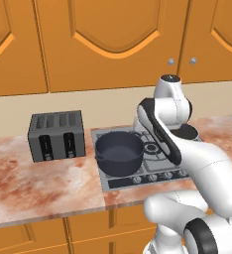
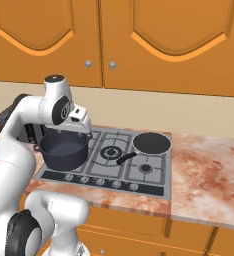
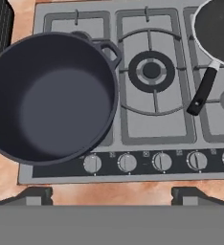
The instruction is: Move the pot and pan from the stove into the sink.
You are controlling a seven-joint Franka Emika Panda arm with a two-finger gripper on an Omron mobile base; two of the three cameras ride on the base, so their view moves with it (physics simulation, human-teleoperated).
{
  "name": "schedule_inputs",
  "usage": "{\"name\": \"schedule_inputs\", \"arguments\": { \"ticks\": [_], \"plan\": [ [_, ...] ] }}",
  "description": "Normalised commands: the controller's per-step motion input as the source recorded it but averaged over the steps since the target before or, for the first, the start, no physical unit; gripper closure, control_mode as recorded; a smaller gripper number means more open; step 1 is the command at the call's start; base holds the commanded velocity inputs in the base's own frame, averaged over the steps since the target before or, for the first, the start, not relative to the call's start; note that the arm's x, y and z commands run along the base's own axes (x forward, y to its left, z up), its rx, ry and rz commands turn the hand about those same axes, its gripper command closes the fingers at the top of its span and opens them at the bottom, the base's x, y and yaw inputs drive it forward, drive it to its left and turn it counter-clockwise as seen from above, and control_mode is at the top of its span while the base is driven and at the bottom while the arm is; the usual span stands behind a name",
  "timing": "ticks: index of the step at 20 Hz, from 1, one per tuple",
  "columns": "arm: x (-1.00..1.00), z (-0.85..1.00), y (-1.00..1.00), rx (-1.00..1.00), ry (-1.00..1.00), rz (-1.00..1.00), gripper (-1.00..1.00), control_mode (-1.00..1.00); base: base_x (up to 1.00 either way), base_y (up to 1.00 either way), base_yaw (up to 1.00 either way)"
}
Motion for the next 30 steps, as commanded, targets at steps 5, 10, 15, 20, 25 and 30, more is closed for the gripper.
{"name": "schedule_inputs", "arguments": {
  "ticks": [5,10,15,20,25,30],
  "plan": [
    [0.03,-0.30,0.16,0.00,-0.03,-0.07,-1.00,-1.00,0.00,0.00,0.00],
    [0.13,-0.33,0.16,0.01,-0.07,-0.07,-1.00,-1.00,0.00,0.00,0.00],
    [0.22,-0.38,0.05,0.04,-0.13,-0.06,-1.00,-1.00,0.00,0.00,0.00],
    [0.36,-0.37,0.00,0.01,-0.13,-0.04,-1.00,-1.00,0.00,0.00,0.00],
    [0.14,-0.15,0.00,0.00,-0.05,-0.01,-1.00,-1.00,0.00,0.00,0.00],
    [0.01,-0.02,-0.02,0.01,0.00,0.00,-1.00,-1.00,0.00,0.00,0.00]
  ]
}}
